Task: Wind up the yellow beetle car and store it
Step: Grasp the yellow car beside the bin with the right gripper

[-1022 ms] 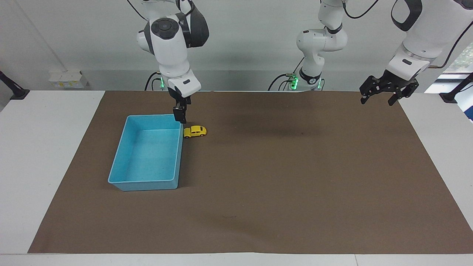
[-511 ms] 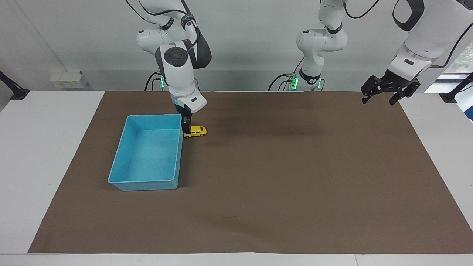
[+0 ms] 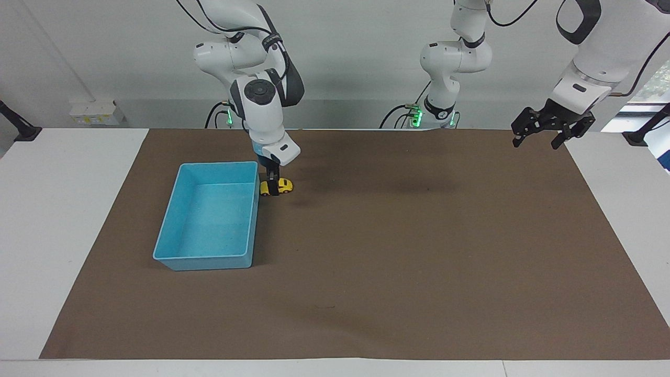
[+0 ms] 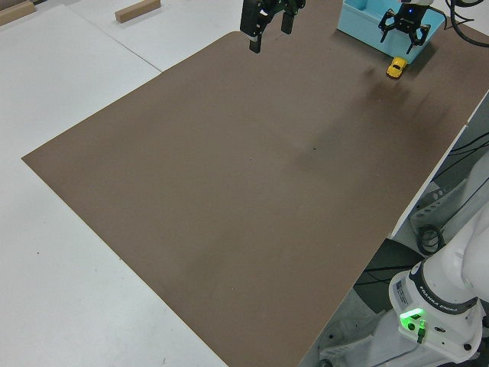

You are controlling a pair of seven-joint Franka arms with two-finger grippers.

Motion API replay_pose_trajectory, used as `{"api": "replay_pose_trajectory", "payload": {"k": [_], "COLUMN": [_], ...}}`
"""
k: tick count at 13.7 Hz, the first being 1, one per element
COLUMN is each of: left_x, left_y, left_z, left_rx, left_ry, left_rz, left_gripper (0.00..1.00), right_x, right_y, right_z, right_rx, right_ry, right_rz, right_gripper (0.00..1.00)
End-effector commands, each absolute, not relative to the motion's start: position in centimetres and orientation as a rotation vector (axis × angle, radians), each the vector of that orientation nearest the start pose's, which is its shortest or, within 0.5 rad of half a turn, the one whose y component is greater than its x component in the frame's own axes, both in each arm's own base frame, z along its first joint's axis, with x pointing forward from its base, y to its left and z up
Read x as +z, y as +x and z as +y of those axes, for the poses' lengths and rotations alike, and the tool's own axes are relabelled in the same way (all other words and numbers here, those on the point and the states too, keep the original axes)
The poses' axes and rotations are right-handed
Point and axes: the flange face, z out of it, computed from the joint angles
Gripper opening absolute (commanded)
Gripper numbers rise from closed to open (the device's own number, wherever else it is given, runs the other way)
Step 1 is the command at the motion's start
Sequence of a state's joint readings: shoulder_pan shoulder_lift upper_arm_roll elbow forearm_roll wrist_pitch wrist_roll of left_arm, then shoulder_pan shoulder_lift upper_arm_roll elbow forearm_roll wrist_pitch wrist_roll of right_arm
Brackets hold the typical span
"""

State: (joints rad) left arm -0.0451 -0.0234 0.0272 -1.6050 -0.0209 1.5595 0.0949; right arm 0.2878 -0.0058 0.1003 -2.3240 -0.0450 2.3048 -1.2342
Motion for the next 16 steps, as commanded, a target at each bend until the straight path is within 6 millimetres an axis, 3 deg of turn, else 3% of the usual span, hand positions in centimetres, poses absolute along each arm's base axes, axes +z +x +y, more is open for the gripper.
{"api": "replay_pose_trajectory", "payload": {"k": [1,6,7,9,10,16], "left_x": [62.3,62.3,62.3,62.3,62.3,62.3], "left_y": [54.2,54.2,54.2,54.2,54.2,54.2], "left_z": [-1.1,-1.1,-1.1,-1.1,-1.1,-1.1], "left_rx": [0.044,0.044,0.044,0.044,0.047,0.044], "left_ry": [-3.17,-3.17,-3.17,-3.17,-3.17,-3.17], "left_rz": [0.159,0.159,0.159,0.159,0.159,0.159], "left_gripper": [1.0,1.0,1.0,1.0,1.0,1.0], "right_x": [32.2,29.4,29.3,29.1,29.3,31.9], "right_y": [45.6,43.7,43.7,43.5,43.3,45.4], "right_z": [19.1,18.4,18.4,18.9,19.6,21.9], "right_rx": [-0.037,-0.057,-0.059,-0.075,-0.073,0.003], "right_ry": [2.108,2.107,2.104,2.078,2.06,2.047], "right_rz": [2.286,2.299,2.303,2.329,2.344,2.329], "right_gripper": [1.0,0.99,0.81,0.12,0.0,0.0]}}
